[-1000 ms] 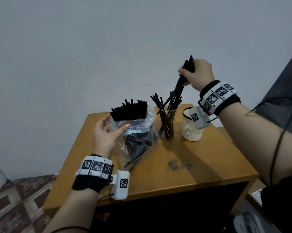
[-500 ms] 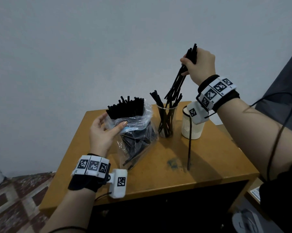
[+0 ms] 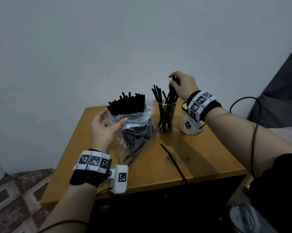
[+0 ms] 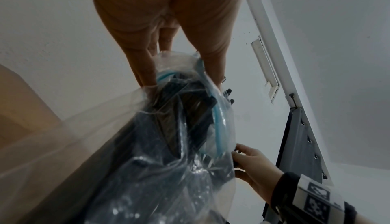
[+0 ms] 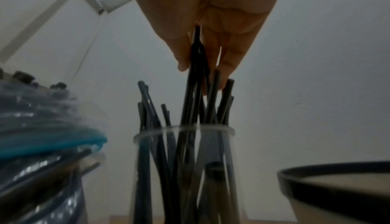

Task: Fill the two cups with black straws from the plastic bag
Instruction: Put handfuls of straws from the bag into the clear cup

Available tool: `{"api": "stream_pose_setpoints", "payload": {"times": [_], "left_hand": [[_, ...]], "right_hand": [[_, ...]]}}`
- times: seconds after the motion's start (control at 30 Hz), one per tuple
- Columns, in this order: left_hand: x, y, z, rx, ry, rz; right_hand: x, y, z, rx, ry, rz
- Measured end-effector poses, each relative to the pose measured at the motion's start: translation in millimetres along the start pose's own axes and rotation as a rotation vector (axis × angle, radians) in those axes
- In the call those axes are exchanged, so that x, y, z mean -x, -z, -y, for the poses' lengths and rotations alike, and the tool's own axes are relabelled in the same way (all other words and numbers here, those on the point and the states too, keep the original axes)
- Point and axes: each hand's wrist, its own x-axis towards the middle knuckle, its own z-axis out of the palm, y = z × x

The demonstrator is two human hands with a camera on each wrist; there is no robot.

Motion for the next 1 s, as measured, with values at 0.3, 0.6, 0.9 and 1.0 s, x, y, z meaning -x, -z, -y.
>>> {"api": "stream_pose_setpoints", "payload": {"times": [0.3, 0.6, 0.9, 1.0], "left_hand": [[-1, 0, -1, -0.013, 0.011, -0.009], [1, 0, -1, -0.024, 0.006, 0.003], [3, -1, -4, -0.088, -0.018, 0.005], [5, -1, -4, -0.104, -0.022, -0.003]], "right_hand": [[4, -5, -5, 0.082, 0.018, 0.081], [36, 34, 19, -0.261, -0.105, 0.035], [129, 1, 4, 0.118, -0.233, 0.561], [147, -10, -3, 0.209, -0.281, 0.715]]}}
